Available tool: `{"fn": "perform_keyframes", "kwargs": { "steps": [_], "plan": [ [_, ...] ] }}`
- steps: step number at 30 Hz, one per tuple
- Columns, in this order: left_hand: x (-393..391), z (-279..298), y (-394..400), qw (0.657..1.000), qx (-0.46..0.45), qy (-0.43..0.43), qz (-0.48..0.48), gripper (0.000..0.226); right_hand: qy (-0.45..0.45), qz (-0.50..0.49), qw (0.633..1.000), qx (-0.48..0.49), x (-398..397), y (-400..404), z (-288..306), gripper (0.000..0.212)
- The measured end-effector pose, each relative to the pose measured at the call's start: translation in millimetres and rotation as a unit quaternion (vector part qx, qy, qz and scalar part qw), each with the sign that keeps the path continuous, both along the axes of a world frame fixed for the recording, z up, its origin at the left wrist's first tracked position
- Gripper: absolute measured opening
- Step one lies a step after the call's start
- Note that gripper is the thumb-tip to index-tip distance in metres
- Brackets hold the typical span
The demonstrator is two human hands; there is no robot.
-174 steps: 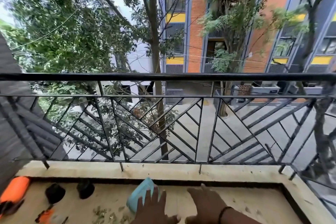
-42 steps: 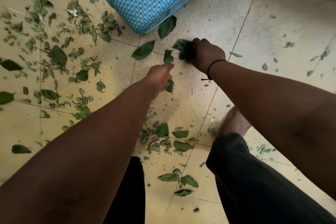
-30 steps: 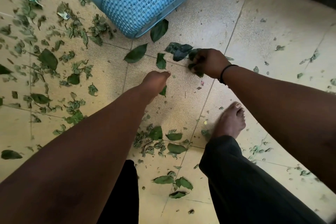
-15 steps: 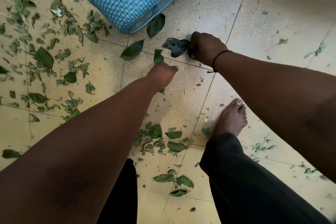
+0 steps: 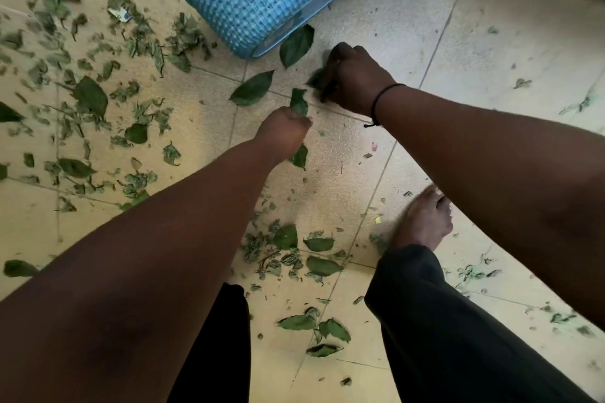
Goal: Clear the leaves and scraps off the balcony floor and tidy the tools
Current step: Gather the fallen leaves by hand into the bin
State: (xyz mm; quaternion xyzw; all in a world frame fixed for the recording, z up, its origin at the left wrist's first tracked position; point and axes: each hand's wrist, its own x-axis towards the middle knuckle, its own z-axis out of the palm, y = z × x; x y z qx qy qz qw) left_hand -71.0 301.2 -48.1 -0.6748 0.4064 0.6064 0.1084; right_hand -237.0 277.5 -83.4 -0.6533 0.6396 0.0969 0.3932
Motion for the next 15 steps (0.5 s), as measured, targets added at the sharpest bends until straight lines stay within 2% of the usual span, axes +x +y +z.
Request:
{"fn": "perform_keyframes", "kwargs": {
  "steps": [2,5,8,10,12,15],
  "plan": [
    [7,-2,-2,1.0,-0.005,0.0,0.011,0.029,0.018,0.011,1.0,-0.018,5,-6,0,0.046],
    [19,-4,-3,1.0,-0.023,-0.006,0.005,0.018,0.035,-0.039,0.999,0.013,7,-8,-4,0.055],
    [31,-4,-4,0.998,-0.066,-0.021,-0.006,0.015,0.062,-0.057,0.994,0.077,7,-11,5,0.042],
    [39,-3,-7,0.994,-0.101,-0.044,-0.018,0.017,0.024,-0.094,0.99,0.101,7,-14,8,0.033],
    [44,-2,-9,0.984,-0.157,-0.066,-0.045,0.024,-0.055,-0.19,0.975,0.106,11,-17,11,0.025],
    [56,-6,-15,0.952,-0.243,-0.116,-0.146,0.035,-0.147,-0.357,0.918,0.087,22,-29,10,0.024]
  ]
}}
